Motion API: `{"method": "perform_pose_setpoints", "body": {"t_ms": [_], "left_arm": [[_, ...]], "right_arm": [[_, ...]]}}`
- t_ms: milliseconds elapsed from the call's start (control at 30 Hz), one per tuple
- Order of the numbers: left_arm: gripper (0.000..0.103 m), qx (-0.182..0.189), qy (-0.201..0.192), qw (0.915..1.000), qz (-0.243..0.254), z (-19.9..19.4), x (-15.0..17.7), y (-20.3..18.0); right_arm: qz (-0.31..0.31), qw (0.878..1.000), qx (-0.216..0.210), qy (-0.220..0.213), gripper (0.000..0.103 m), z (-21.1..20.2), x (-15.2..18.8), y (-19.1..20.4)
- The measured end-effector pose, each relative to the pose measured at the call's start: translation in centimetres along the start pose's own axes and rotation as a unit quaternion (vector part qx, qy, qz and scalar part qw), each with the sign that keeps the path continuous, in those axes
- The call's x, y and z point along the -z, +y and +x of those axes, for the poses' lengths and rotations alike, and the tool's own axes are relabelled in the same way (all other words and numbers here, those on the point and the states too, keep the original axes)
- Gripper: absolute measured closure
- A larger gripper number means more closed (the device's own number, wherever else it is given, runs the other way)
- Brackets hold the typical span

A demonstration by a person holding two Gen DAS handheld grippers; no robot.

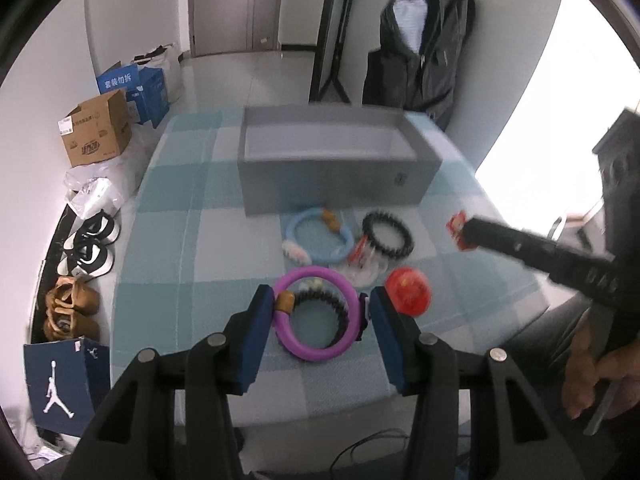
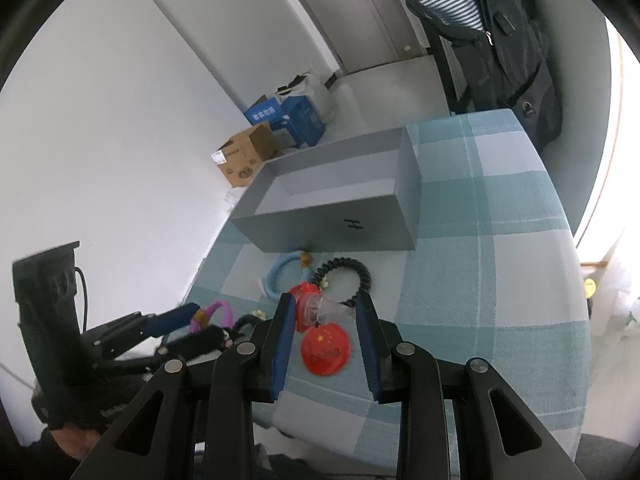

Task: Organize jewelry
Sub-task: 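Lift the purple bangle and black bracelet with the left gripper, then carry the bangles into the grey box and open the left gripper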

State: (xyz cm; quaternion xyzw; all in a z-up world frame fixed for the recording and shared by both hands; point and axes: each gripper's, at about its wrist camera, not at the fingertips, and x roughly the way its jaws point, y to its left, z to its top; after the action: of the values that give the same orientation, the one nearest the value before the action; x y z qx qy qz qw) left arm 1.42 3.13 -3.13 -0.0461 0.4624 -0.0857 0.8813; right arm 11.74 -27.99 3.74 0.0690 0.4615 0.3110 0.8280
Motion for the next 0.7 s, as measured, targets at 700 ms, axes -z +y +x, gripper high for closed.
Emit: {"method": "perform_pose_setpoints", "body": {"t_ms": [700], "left_arm": [[0.060,0.122,0.008,0.9844,-0.126,7.9,-11.6,5.1]], "right_arm": [[-0.035,0.999,-0.033,0.002,0.073,6.2,-11.1,0.5]]}}
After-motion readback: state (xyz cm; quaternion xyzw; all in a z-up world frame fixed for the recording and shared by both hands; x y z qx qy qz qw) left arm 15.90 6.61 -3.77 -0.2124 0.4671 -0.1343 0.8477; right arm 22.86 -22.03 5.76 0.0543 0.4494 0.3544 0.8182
